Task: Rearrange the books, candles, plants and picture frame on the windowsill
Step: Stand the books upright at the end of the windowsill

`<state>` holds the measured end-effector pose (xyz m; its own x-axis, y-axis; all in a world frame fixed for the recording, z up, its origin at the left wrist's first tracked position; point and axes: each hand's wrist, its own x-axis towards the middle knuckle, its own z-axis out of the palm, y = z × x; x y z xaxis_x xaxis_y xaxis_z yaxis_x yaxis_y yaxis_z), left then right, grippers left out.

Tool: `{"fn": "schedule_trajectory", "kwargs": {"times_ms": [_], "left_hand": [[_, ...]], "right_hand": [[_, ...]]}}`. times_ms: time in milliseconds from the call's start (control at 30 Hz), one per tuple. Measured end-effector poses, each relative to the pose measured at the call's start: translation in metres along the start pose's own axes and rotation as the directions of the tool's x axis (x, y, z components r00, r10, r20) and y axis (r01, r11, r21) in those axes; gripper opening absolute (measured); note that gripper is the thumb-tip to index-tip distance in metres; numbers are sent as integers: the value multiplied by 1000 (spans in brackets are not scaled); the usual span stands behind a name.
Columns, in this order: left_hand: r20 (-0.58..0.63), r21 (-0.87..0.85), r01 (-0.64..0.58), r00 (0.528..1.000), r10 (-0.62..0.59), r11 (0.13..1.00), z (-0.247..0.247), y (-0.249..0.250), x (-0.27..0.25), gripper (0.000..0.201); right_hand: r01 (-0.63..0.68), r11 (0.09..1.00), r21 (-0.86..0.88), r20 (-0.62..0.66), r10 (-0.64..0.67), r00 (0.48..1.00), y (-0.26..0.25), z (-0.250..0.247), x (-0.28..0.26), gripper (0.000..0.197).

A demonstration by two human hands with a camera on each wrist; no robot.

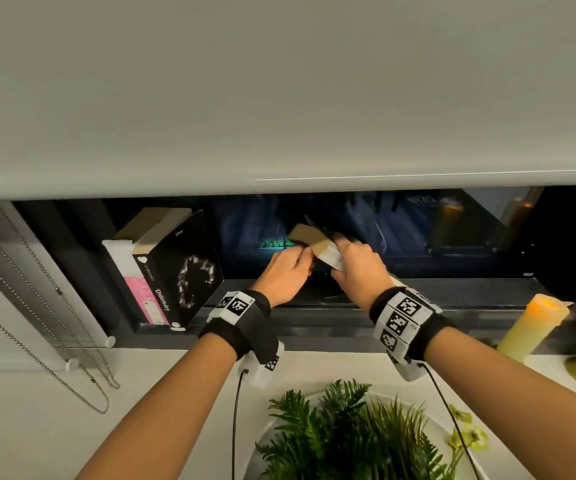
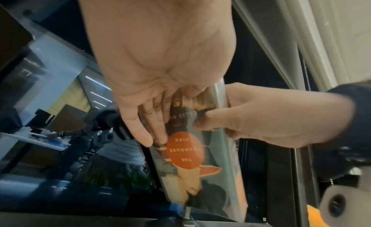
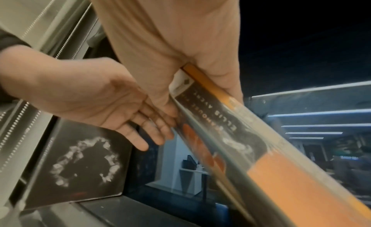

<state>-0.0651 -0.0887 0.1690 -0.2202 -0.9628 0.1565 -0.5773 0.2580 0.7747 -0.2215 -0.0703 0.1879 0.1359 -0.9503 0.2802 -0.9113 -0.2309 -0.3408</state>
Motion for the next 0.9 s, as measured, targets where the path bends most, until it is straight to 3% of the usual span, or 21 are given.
{"fn": "schedule_trajectory", "kwargs": {"times_ms": [100,267,400,600,767,900], "left_hand": [[-31,-34,14,999,-15,999,-15,0,-14,38],[-148,-83,-25,989,12,996,-54,-1,-37,42],[-175,-41,-6,985,-1,999,-79,-12,-49,45],[-196,3,-1,981,2,1000,-92,-46,-54,87],[-191,-10,-22,981,20,1000,-94,-51,-45,65],[-219,-7,-46,975,43,999,-96,-49,-39,57]], "right_hand": [[85,990,111,-12,-84,996,-28,0,3,59],[30,884,466,-68,2,998,-67,18,10,33],[25,791,611,-32,-7,999,-93,47,9,33],[42,801,598,48,-88,995,-107,69,19,34],[95,863,496,114,-174,978,-98,77,25,59],[61,881,469,185,-166,969,-92,73,29,73]]}}
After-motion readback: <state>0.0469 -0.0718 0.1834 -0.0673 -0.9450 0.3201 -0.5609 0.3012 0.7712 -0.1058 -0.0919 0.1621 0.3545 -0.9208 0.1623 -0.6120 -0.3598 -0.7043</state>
